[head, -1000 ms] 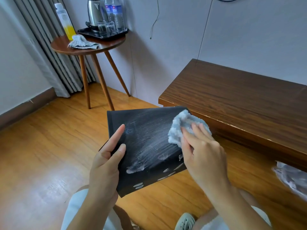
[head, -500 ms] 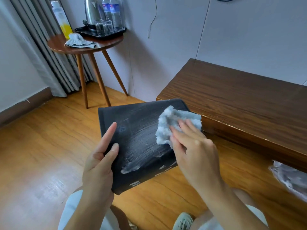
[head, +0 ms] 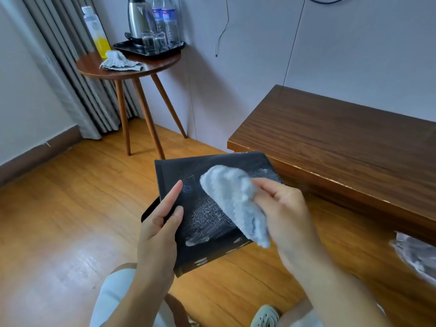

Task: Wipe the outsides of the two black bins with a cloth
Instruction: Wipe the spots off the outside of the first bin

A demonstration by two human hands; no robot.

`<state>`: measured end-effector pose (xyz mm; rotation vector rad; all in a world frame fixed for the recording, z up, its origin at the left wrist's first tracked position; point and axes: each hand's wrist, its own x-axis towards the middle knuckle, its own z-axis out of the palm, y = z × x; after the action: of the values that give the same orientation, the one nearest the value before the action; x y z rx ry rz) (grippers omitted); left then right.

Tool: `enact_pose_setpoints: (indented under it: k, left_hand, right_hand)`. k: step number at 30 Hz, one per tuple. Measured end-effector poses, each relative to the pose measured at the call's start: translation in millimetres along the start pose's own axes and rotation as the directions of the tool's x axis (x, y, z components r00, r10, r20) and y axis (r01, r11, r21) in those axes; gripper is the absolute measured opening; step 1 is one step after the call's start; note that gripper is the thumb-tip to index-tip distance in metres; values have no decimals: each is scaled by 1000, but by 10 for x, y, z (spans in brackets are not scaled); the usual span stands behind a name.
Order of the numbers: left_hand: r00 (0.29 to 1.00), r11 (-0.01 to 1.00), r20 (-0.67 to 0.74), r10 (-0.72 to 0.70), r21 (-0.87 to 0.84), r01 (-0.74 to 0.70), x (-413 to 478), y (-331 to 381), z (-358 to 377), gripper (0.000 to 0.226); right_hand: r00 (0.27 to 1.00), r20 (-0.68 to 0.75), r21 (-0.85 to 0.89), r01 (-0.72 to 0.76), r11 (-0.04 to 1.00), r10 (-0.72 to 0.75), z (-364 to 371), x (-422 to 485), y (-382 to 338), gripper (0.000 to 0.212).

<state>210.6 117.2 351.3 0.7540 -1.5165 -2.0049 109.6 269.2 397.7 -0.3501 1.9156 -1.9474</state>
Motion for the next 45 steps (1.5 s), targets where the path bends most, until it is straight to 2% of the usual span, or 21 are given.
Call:
enact_pose_setpoints:
  k: [2,4,6,8,10,11,12,14,15,18,21,24,26,27,28,30,33,37,40,42,45]
  left_hand:
    - [1000,1000,-4,0,7,0,-4,6,2,48]
    - [1000,1000,4,-3,15,3,-5,4,13,50]
    - [1000,1000,15,-2,17,2,-12,2,19,51]
    - [1000,1000,22,1,17,-1,-28,10,20,50]
    - [999,1000,36,4,14,-5,-51,22,25,50]
    - [999,1000,45,7,8,-8,-62,27,32,50]
    - [999,1000,51,8,4,-8,-73,32,38,51]
    - [999,1000,53,6,-5,-6,-82,26,47,52]
    - [999,1000,52,3,-11,-2,-82,19,49,52]
    - [998,1000,58,0,-15,1,-82,7,46,52]
    - [998,1000,64,-3,-17,4,-79,14,48,51]
    - [998,1000,65,5,-3,-5,-76,25,51,51]
    - [998,1000,68,14,1,-15,-71,29,51,52]
    - [998,1000,66,18,0,-18,-67,29,55,52]
    - [998,1000,67,21,0,-21,-68,32,57,52]
    - [997,1000,73,29,2,-30,-68,37,68,52]
    - [996,999,82,44,9,-44,-79,36,85,53]
    - [994,998,90,59,-20,-57,-115,48,117,52]
    - [995,998,90,52,-26,-50,-132,74,163,49]
    - [996,998,76,48,-40,-45,-130,78,153,50]
    - [998,998,40,39,-61,-36,-130,89,62,59]
  right_hand:
    - [980,59,281,-199,939,190,-79,56,-71,22]
    - [950,180,434,-311,846,256,-143,75,-139,28]
    - [919,293,509,-384,770,265,-194,81,-193,37]
    - [909,316,503,-404,764,273,-242,108,-213,44]
    - [947,203,313,-304,900,249,-282,148,-198,38]
    - [977,104,92,-196,976,186,-301,167,-180,30]
    - [997,17,-170,-71,983,75,-313,176,-177,23]
    - [987,-20,-570,121,813,-161,-339,198,-156,24]
    - [976,-20,-652,153,742,-219,-341,209,-157,28]
    - [967,-23,-675,171,718,-253,-378,247,-165,36]
    - [978,-49,-651,123,749,-203,-453,290,-179,48]
    - [981,-89,-672,69,738,-172,-508,306,-226,48]
    - [967,-113,-758,66,649,-230,-506,294,-202,34]
    - [947,-130,-831,58,554,-294,-487,268,-174,31]
    - [917,-124,-885,71,460,-380,-455,227,-148,42]
    - [873,-17,-914,183,361,-487,-368,138,-73,54]
    - [925,138,-945,230,234,-354,-272,88,167,68]
    - [955,177,-939,236,250,-237,-121,76,386,69]
    - [911,332,-886,390,251,-245,147,-137,435,67]
    - [863,431,-851,486,199,-265,246,-262,494,65]
    - [876,402,-874,454,172,-265,83,-124,471,61]
